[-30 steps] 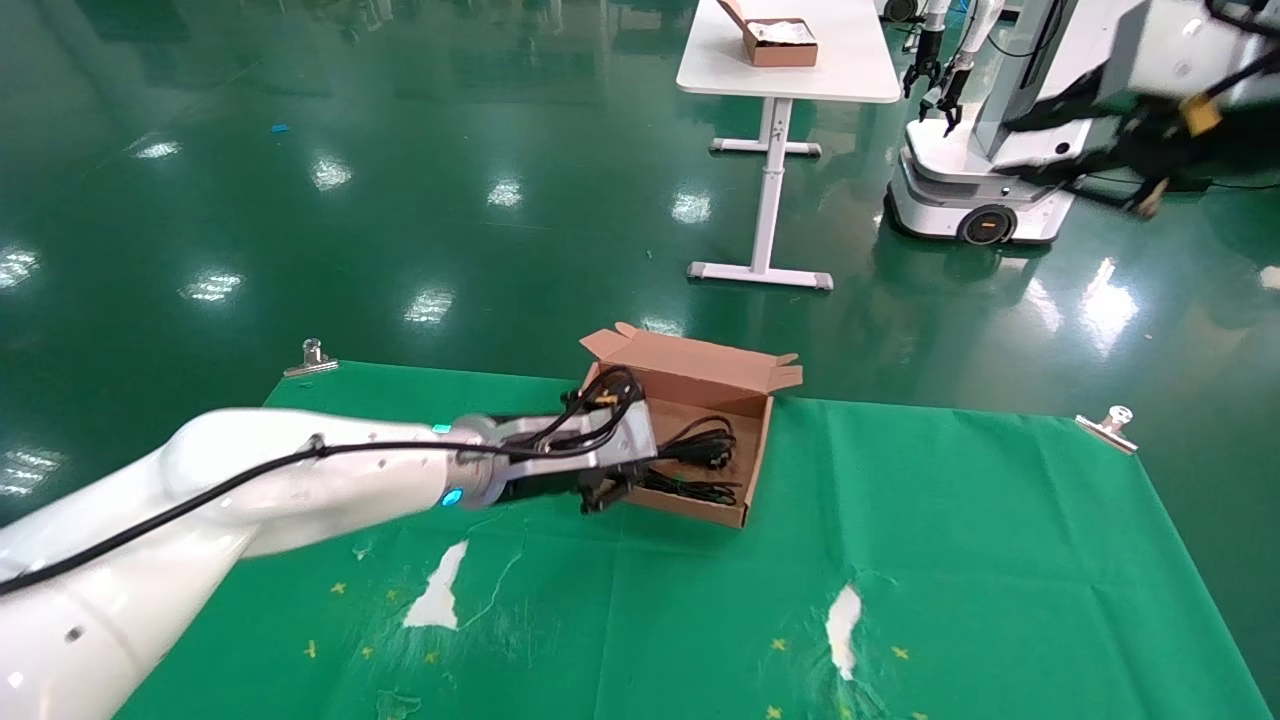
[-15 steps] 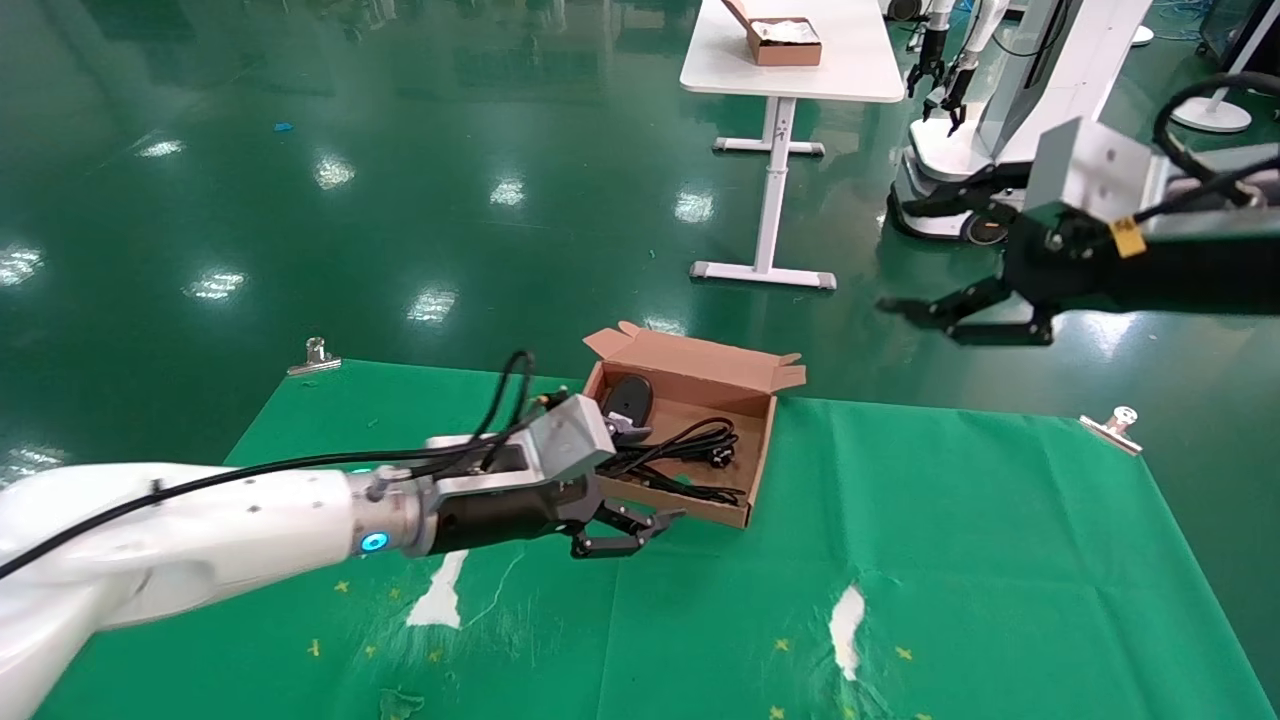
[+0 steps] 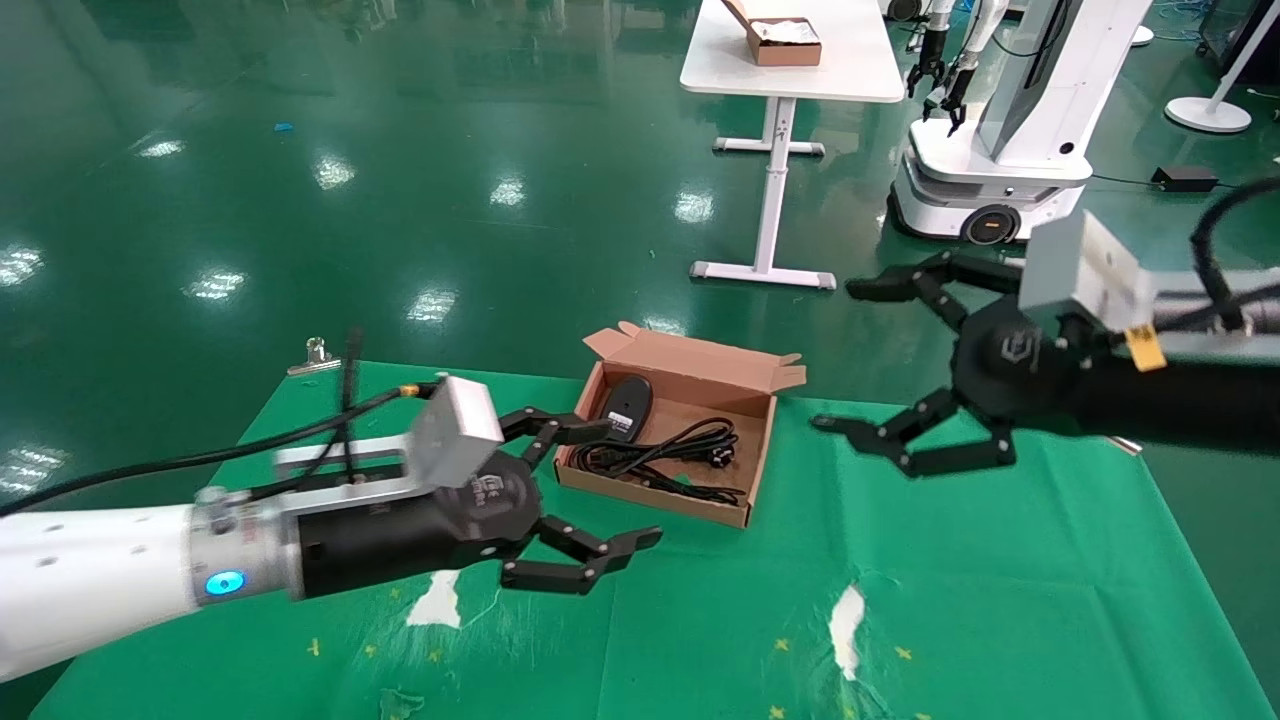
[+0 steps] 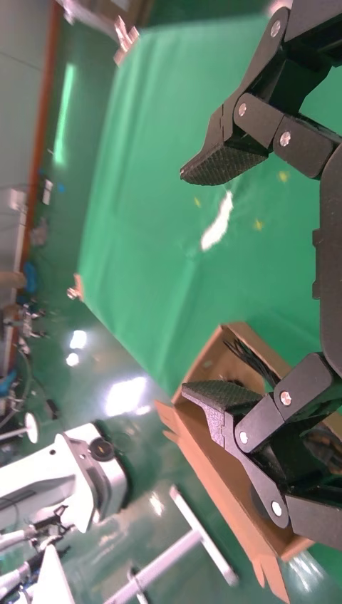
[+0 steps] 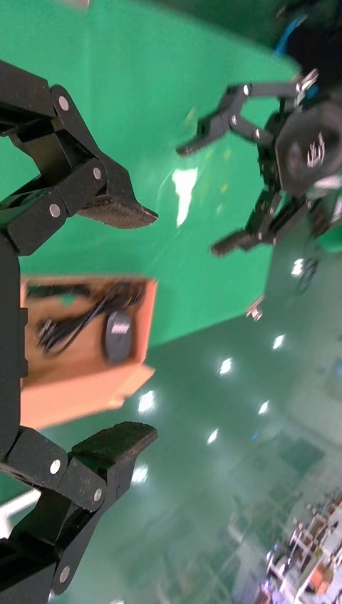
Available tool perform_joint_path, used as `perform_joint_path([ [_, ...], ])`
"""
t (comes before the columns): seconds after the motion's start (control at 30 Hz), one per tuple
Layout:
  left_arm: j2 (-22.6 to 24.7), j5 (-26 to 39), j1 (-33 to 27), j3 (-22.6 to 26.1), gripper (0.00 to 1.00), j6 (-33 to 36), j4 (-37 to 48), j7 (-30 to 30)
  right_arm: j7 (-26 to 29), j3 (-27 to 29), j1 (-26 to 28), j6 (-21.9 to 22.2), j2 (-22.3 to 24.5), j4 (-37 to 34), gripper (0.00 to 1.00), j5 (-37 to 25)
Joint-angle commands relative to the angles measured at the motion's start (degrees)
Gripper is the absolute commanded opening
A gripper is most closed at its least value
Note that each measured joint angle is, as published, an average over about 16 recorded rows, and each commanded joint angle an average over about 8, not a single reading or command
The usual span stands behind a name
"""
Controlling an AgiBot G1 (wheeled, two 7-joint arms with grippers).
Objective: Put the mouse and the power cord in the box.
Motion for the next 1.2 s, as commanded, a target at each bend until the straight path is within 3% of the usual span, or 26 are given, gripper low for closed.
perform_joint_path([
  [0.03, -1.46, -1.17, 1.08, -1.60, 1.00, 1.62, -1.61, -0.99, 1.07, 0.85, -2.10, -0.42, 0.50, 1.65, 1.00, 1.76],
  [0.83, -17.83, -14.32, 13.18, -19.57, 1.00, 19.86, -19.74, -12.00, 13.33, 10.62, -26.26, -5.22, 6.22, 20.58, 1.00, 22.01],
  [1.2, -18.62, -15.03, 13.73, -20.52, 1.00, 20.83, -20.69, -12.34, 14.05, 11.51, -28.37, -5.64, 6.74, 22.14, 1.00, 23.87],
])
